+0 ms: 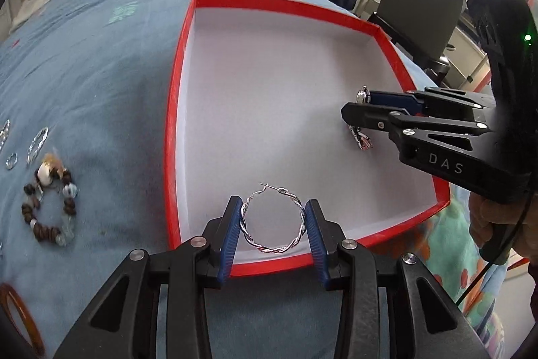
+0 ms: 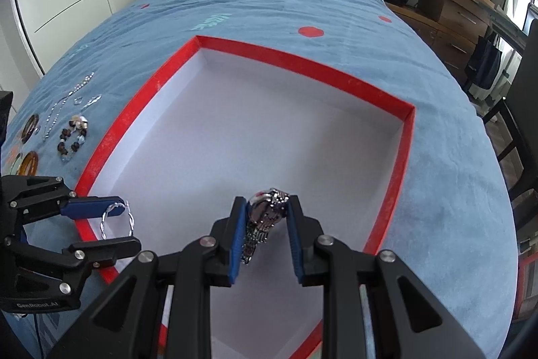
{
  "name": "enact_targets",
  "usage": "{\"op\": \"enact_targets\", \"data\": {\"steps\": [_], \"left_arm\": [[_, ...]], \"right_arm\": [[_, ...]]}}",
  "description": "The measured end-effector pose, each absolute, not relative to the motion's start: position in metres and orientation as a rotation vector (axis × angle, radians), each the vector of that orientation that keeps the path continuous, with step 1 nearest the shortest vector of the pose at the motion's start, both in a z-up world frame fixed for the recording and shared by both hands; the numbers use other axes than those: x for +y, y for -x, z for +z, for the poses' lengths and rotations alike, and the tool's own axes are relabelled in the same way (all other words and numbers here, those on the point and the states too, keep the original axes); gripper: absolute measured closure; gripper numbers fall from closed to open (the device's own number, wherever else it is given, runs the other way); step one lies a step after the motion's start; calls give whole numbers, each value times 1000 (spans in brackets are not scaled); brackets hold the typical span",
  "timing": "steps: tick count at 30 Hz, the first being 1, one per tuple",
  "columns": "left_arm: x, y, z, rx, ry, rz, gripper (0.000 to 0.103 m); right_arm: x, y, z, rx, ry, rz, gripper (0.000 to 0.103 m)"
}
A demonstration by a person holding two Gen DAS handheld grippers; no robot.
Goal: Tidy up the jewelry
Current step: 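Carry the hoop and watch into the red box and open both tools, then withdraw both open tools from the box back over the jewelry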
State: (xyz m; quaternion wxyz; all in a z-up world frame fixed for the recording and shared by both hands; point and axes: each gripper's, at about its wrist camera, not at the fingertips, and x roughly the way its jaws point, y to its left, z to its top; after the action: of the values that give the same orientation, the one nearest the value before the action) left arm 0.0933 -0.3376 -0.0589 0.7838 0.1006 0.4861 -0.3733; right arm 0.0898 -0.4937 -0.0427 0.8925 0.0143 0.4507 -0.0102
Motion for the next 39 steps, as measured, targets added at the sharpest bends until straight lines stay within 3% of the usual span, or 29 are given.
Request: {"op": "enact_targets", "data": {"steps": [21, 28, 39], "left_arm": [[-326, -76, -53, 1098, -109, -742, 65], [-331, -77, -50, 1043, -177, -715, 65], [-330, -76, -47, 1002, -230, -716, 58]], "right_arm": [[-484, -94, -48, 974, 16, 28, 78], [-476, -94, -49, 983, 64, 44, 63], [-480, -89, -39, 982, 58, 33, 63]]}}
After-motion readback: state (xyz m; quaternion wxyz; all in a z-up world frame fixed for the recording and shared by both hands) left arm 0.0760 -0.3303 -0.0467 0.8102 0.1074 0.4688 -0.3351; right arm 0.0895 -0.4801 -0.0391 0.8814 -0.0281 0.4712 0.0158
